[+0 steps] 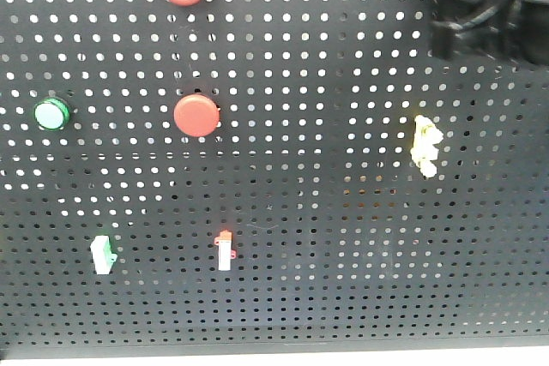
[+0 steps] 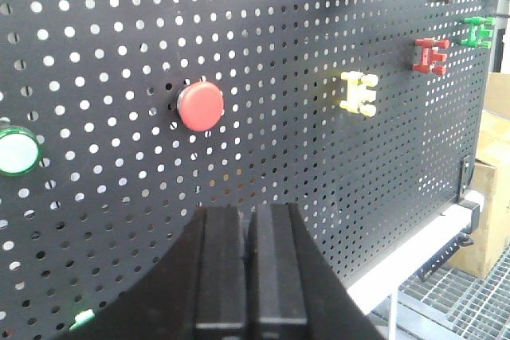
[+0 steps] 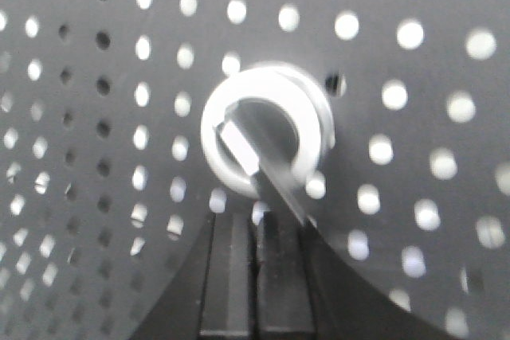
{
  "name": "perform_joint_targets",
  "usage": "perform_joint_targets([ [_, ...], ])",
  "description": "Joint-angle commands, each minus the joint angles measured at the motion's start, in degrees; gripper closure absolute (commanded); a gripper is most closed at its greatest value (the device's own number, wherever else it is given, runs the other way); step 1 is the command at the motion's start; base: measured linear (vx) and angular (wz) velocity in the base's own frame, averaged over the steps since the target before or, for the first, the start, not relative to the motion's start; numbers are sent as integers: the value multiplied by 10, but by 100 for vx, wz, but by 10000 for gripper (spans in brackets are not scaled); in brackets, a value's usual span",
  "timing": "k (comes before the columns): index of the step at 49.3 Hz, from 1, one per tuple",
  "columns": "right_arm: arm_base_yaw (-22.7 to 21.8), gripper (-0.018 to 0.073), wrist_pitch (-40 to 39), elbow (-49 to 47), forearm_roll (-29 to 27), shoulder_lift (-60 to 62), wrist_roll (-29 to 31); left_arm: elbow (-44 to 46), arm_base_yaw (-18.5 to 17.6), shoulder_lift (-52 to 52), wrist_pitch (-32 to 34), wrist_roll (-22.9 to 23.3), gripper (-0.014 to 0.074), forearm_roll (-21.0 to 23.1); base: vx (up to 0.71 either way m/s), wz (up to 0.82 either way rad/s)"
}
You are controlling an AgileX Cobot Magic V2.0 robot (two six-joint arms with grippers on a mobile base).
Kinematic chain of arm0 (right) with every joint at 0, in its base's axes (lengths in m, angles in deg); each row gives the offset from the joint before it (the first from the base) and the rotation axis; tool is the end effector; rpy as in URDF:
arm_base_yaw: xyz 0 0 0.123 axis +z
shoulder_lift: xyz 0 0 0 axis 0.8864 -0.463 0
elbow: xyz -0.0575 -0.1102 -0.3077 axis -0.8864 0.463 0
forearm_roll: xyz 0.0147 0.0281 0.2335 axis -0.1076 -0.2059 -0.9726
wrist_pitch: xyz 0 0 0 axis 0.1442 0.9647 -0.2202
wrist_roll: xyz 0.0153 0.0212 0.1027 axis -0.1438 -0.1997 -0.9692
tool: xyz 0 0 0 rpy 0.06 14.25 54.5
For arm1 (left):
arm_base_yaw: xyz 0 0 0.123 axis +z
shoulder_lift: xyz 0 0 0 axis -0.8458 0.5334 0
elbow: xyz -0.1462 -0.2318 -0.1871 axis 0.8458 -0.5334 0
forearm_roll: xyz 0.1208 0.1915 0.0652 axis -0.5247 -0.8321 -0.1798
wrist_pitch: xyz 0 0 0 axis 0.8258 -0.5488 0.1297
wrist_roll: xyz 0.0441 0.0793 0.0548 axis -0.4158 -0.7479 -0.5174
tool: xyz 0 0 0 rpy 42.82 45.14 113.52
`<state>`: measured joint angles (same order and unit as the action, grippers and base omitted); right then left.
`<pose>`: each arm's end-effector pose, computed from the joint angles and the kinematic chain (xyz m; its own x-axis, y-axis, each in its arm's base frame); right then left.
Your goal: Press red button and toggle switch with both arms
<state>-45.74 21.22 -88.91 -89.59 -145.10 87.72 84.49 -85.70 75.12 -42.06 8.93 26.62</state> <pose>0.2287 0.0822 0.5465 0.0190 -0.1245 -0.9920 -0.4040 0.9067 -0.1215 0.0477 -0.0496 0.4447 0.0483 0.0031 -0.9988 0.6360 0.7709 0.0331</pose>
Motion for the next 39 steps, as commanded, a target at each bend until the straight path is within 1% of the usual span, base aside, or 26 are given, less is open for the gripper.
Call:
perform_joint_targets([
  [1, -3, 562, 0, -17, 2, 28, -5, 16, -1, 2, 37, 5, 595, 2, 0, 0],
  [4, -3, 562, 10, -4, 9, 43, -5, 16, -1, 2, 33, 5, 595, -2, 0, 0],
  [8, -3, 562, 3, 37, 20, 78, -5, 16, -1, 2, 24, 5, 595, -7, 0, 0],
  [14, -3, 562, -21, 135, 27, 143, -5, 15, -1, 2, 1, 5, 595, -31, 0, 0],
  [18, -3, 562, -41, 205, 27, 197, -5, 1, -1, -3, -1, 5, 595, -41, 0, 0],
  [21, -3, 562, -51, 262, 27, 247, -5, -23, -1, -14, 5, 5, 595, -52, 0, 0],
  [25, -3, 562, -57, 335, 27, 326, -5, -64, -1, -34, 11, 7, 595, -52, 0, 0],
  [30, -3, 562, -54, 420, 27, 424, -7, -123, -1, -68, 11, 33, 595, -52, 0, 0],
  [35, -3, 562, -41, 488, 27, 512, -9, -177, -1, -108, 12, 39, 595, -52, 0, 0],
  [39, -3, 562, -38, 527, 27, 574, -13, -202, -1, -132, 17, 39, 595, -52, 0, 0],
])
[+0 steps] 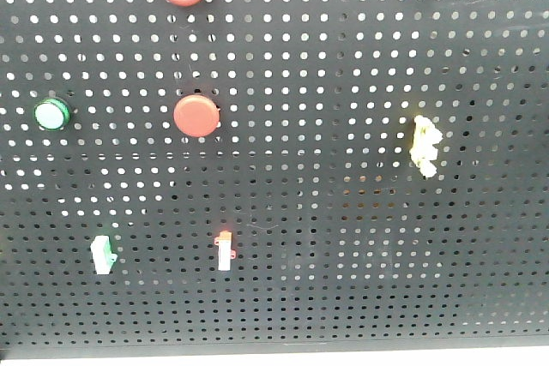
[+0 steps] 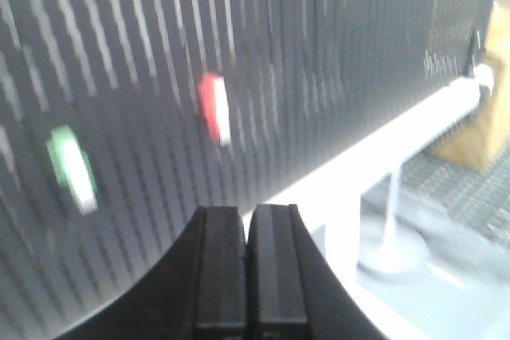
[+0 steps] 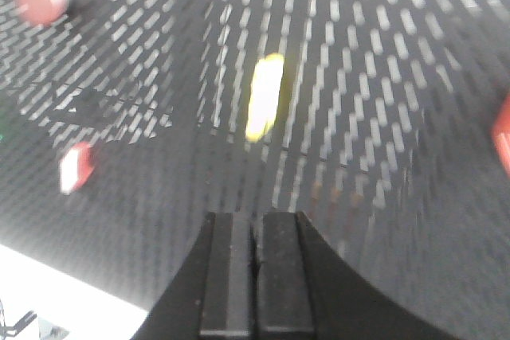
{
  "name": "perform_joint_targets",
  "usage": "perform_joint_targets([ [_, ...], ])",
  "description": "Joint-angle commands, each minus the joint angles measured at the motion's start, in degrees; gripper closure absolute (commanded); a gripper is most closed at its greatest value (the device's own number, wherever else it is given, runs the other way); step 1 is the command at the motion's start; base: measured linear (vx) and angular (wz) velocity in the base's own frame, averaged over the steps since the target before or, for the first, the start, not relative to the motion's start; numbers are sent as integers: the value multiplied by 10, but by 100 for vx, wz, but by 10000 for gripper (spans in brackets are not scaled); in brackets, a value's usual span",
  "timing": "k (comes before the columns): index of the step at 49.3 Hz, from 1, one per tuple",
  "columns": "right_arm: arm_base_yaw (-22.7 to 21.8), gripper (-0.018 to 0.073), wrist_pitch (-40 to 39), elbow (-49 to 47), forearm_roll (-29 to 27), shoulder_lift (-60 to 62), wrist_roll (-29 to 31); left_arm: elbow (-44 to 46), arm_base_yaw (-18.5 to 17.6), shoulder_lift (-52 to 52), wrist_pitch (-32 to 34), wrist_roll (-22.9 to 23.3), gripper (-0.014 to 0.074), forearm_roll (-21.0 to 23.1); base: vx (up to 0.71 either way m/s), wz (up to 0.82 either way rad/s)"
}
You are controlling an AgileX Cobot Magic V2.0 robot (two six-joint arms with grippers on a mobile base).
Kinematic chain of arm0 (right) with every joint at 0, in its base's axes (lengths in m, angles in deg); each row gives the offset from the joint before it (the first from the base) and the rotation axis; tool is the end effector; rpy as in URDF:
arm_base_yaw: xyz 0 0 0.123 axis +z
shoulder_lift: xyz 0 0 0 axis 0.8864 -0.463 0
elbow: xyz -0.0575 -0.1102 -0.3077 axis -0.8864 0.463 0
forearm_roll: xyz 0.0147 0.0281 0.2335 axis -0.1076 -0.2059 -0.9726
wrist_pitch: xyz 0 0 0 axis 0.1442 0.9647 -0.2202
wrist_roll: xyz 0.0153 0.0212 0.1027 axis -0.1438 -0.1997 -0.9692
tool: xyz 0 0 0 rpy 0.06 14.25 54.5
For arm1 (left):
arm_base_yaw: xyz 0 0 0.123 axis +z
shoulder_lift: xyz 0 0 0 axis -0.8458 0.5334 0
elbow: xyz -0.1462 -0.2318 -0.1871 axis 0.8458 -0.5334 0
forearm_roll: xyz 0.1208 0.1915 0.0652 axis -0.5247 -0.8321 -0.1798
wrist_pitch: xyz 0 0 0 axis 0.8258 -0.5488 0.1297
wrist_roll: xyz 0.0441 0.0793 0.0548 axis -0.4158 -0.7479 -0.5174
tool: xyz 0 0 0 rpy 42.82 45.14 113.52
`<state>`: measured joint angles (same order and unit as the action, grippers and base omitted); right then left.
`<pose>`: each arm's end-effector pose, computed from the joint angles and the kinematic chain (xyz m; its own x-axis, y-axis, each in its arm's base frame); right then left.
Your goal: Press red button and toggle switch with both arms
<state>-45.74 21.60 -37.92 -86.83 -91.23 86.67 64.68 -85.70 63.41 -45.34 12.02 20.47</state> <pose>0.0031 0.0127 0.3685 0.0642 -0.1392 -0.9882 -0.3825 0.9112 -0.1532 0.0233 -0.0357 0.3362 -0.1014 0.1483 -0.9837 0.6390 0.7676 0.0498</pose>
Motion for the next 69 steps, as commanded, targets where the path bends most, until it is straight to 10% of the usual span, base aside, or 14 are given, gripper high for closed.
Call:
perform_joint_targets([
  [1, -3, 562, -41, 25, 0, 47, -3, -9, -1, -20, 52, 9, 595, 10, 0, 0],
  [41, -3, 562, -13, 86, -3, 107, -7, -27, 4, -30, 18, 9, 595, 8, 0, 0],
  [57, -3, 562, -13, 86, -3, 107, -7, -108, 213, -134, 42, 87, 595, -136, 0, 1],
  [69, -3, 562, -13, 86, -3, 105, -7, -252, 245, -243, 141, 203, 595, -206, 0, 0],
])
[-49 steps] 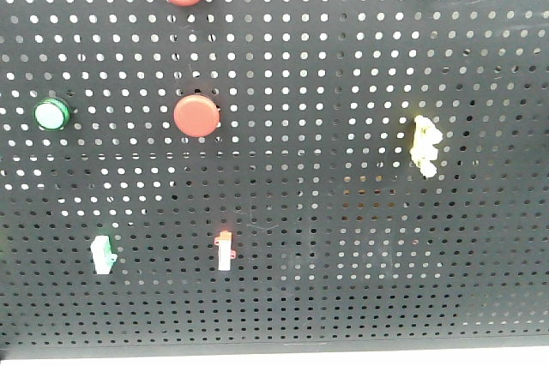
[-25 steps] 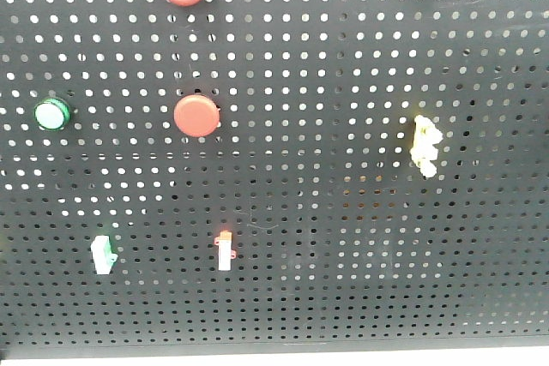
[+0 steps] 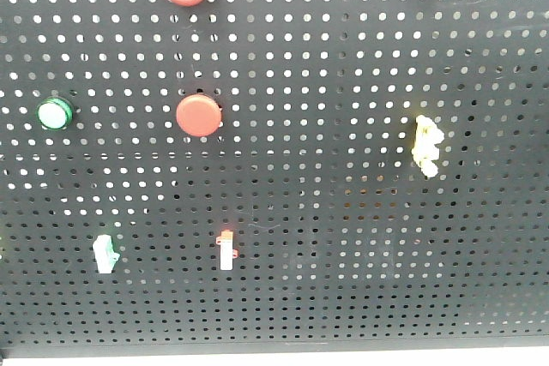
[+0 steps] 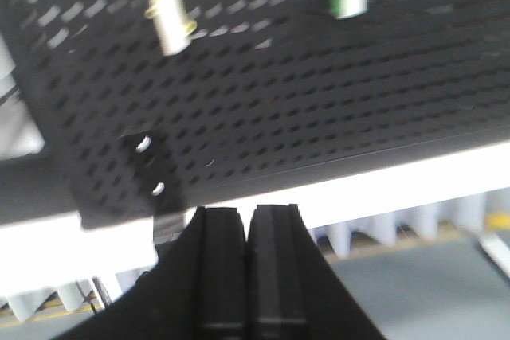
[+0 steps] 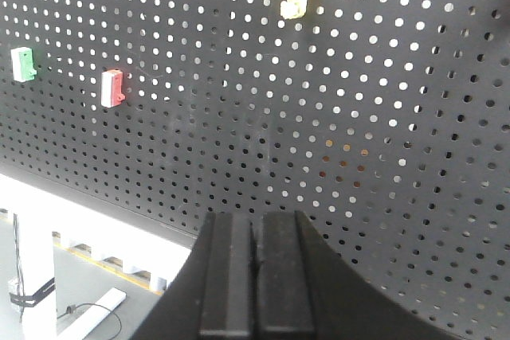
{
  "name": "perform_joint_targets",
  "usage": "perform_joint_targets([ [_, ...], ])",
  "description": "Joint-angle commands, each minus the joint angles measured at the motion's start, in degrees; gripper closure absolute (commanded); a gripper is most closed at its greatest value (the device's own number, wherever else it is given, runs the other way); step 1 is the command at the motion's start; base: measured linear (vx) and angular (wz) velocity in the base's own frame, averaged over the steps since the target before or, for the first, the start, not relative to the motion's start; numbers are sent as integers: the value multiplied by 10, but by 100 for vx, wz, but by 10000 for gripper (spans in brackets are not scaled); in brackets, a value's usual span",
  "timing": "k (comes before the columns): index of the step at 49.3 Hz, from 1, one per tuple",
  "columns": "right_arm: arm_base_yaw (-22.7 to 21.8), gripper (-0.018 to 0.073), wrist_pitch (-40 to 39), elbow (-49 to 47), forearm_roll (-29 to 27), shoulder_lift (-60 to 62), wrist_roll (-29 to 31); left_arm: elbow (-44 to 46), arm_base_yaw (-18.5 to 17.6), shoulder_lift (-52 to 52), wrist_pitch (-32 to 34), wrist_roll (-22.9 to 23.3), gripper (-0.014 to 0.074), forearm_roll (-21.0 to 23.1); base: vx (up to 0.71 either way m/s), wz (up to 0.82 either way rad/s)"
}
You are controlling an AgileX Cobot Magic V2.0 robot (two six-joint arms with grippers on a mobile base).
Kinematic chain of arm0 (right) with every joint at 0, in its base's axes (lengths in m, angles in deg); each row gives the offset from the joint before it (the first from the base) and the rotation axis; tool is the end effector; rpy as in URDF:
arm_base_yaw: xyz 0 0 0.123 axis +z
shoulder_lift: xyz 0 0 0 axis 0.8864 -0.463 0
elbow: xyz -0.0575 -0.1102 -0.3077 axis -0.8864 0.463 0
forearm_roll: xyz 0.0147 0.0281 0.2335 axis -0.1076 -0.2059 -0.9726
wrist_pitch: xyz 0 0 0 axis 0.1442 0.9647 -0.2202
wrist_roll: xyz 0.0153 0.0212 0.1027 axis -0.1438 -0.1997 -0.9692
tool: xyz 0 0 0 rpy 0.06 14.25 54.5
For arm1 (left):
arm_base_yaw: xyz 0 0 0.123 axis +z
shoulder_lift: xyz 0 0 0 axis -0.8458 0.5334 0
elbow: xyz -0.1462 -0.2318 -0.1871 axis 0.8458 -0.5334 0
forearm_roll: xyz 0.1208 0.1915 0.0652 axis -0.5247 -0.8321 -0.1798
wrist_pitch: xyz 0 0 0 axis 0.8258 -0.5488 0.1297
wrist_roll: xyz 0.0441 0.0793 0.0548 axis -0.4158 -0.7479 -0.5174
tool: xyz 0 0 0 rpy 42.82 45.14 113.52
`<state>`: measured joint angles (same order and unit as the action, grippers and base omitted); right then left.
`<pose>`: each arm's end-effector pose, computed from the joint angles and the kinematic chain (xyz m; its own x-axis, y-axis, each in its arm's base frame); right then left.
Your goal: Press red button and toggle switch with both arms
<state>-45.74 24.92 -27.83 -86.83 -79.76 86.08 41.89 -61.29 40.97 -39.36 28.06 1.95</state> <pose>-0.0193 0.0076 0.3067 0.0338 -0.1441 -0.9890 -0.4001 0.9049 -0.1455 0.0005 -0.0056 0.2176 -0.1071 0.1057 -0.9886 0.1243 0.9880 0.0922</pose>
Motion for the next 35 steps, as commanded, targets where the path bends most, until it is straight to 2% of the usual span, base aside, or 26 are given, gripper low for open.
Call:
perform_joint_targets([
  [1, -3, 562, -46, -15, -3, -9, -1, -34, 1, -16, 89, 52, 595, -28, 0, 0],
  [9, -3, 562, -46, -15, -3, -10, -1, -102, -5, -16, 153, 112, 595, -44, 0, 0],
  [15, -3, 562, -45, -15, -3, -9, -1, -98, -15, -16, 149, 112, 595, -69, 0, 0],
  [22, -3, 562, -46, -15, -3, -9, -1, -98, -33, -16, 151, 112, 595, -68, 0, 0],
  [35, -3, 562, -46, -15, -3, -9, -1, -98, -34, -16, 151, 112, 595, -68, 0, 0],
])
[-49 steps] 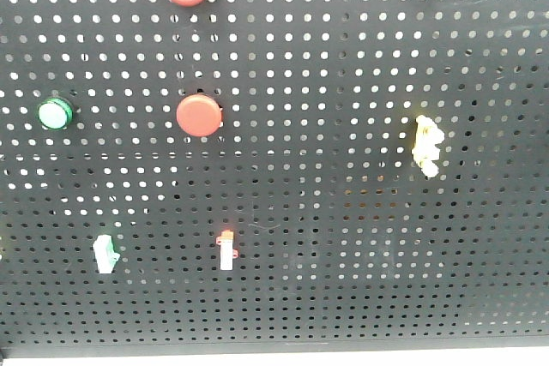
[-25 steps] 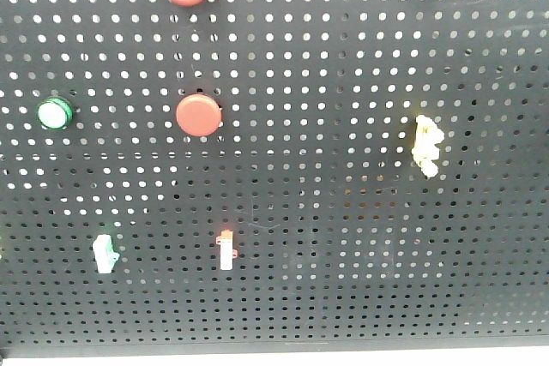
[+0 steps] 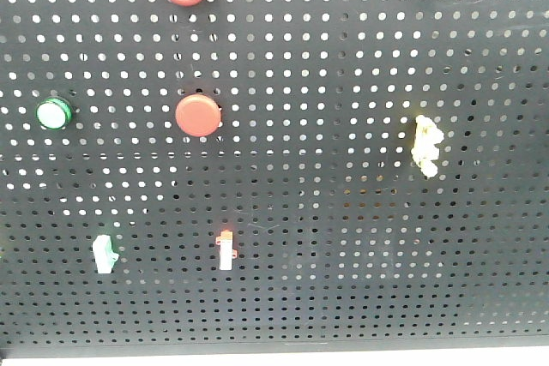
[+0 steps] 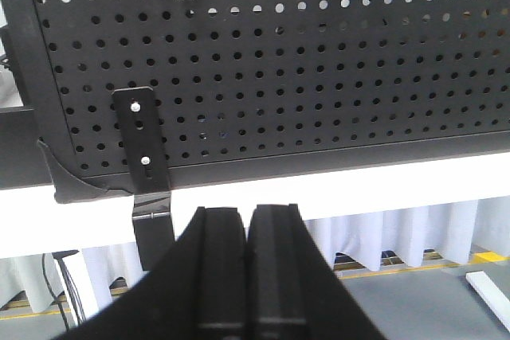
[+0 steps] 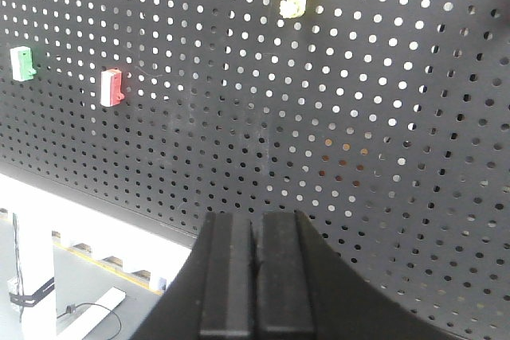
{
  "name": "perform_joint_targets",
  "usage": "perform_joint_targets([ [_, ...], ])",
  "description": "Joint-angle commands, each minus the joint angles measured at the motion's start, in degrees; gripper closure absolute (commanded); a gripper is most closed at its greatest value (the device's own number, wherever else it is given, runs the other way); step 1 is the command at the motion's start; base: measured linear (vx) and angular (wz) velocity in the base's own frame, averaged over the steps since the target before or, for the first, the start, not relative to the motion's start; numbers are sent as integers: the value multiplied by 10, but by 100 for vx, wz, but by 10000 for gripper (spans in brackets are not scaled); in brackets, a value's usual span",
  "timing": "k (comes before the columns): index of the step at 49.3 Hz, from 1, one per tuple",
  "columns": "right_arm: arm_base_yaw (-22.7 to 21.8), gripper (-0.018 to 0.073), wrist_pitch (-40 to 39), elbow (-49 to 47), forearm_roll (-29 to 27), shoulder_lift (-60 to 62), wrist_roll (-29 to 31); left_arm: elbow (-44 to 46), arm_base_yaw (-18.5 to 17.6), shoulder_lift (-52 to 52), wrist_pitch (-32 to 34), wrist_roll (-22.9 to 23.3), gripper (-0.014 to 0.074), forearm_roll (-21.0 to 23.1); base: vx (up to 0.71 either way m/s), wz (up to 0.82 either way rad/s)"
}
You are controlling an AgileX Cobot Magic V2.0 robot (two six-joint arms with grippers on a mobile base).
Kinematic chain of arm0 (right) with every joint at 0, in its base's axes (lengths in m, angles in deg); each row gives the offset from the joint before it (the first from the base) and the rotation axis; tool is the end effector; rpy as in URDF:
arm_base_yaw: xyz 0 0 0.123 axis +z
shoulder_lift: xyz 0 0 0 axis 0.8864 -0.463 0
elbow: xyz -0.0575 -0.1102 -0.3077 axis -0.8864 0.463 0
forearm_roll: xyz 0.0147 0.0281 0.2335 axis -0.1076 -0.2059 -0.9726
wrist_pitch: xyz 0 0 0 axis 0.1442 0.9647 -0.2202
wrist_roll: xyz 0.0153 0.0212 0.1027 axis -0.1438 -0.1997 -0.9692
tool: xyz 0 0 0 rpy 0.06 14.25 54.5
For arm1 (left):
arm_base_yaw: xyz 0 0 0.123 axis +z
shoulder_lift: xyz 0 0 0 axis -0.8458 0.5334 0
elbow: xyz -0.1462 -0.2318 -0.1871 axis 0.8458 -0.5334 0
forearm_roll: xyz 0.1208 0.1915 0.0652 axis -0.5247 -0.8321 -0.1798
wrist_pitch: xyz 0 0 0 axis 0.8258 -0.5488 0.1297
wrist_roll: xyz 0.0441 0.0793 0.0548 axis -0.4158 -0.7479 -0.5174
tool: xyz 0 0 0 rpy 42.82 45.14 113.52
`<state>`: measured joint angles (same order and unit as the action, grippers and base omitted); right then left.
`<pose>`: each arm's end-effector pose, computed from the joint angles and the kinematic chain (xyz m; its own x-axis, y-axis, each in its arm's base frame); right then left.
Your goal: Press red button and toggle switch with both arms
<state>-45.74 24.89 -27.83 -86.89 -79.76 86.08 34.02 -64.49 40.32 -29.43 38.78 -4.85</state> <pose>-0.0194 0.0076 0.3068 0.0341 -0.1430 -0.9891 -0.4003 0.9049 -0.1446 0.0077 -0.0017 0.1895 -0.0726 0.0317 -0.9969 0.1257 0.9918 0.0224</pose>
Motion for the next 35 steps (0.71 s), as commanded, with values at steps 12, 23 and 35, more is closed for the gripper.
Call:
perform_joint_targets([
  [12, -3, 562, -45, -15, -2, -9, -1, -19, -2, -9, 51, 5, 595, 0, 0, 0],
  [23, -3, 562, -45, -15, -2, -9, -1, -19, -2, -9, 51, 5, 595, 0, 0, 0],
  [35, -3, 562, -45, -15, -2, -9, -1, -19, -2, -9, 51, 5, 595, 0, 0, 0],
])
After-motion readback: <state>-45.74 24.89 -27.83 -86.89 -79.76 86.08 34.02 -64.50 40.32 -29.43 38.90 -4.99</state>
